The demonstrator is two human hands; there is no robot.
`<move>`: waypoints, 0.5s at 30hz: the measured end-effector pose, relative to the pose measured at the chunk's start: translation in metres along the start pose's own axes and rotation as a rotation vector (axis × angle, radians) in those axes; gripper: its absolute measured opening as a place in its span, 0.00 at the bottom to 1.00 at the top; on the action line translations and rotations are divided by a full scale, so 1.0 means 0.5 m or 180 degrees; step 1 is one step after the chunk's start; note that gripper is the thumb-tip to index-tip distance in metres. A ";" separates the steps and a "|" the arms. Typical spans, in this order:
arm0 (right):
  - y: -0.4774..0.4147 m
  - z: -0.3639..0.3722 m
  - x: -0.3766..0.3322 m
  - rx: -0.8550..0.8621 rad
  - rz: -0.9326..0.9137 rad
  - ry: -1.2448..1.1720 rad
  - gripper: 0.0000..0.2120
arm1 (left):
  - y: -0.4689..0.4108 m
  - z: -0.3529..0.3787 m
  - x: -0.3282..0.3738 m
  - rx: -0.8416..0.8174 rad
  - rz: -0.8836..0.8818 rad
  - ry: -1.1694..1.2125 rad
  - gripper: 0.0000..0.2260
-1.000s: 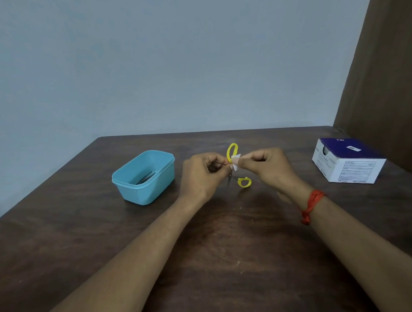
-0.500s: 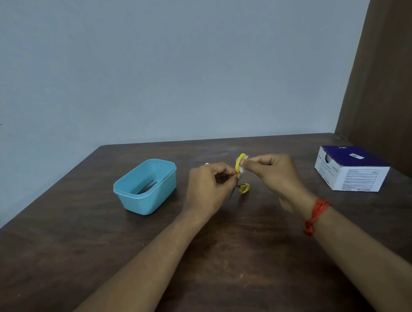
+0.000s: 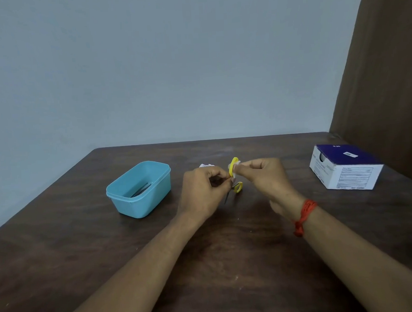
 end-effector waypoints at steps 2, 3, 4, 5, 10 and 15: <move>0.003 0.003 0.007 -0.0161 0.0087 0.0071 0.11 | 0.001 -0.001 -0.006 -0.0044 -0.0045 -0.0066 0.03; 0.003 0.004 0.009 -0.0181 0.0093 0.0080 0.13 | 0.001 -0.001 -0.007 -0.0066 -0.0064 -0.0061 0.03; 0.003 0.003 0.009 -0.0152 0.0085 0.0050 0.12 | 0.001 0.000 -0.007 -0.0068 -0.0077 -0.0025 0.03; 0.003 0.002 0.005 -0.0077 0.0063 0.0002 0.12 | 0.001 0.000 -0.006 -0.0055 -0.0080 0.0028 0.02; -0.002 -0.010 -0.006 0.0302 -0.0165 -0.0153 0.10 | 0.000 0.003 0.006 -0.0080 -0.0024 0.0200 0.00; 0.004 -0.002 0.001 -0.0244 0.0037 -0.0089 0.10 | 0.002 -0.004 0.001 -0.0005 -0.0114 0.0197 0.01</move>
Point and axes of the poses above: each hand's wrist, its own y-axis away from the middle knuckle, its own z-axis out of the palm, x = y × z, the point moved 2 cm from there along -y, towards the middle knuckle, and after that the axes turned 8 degrees about y, right-handed, at the moved point
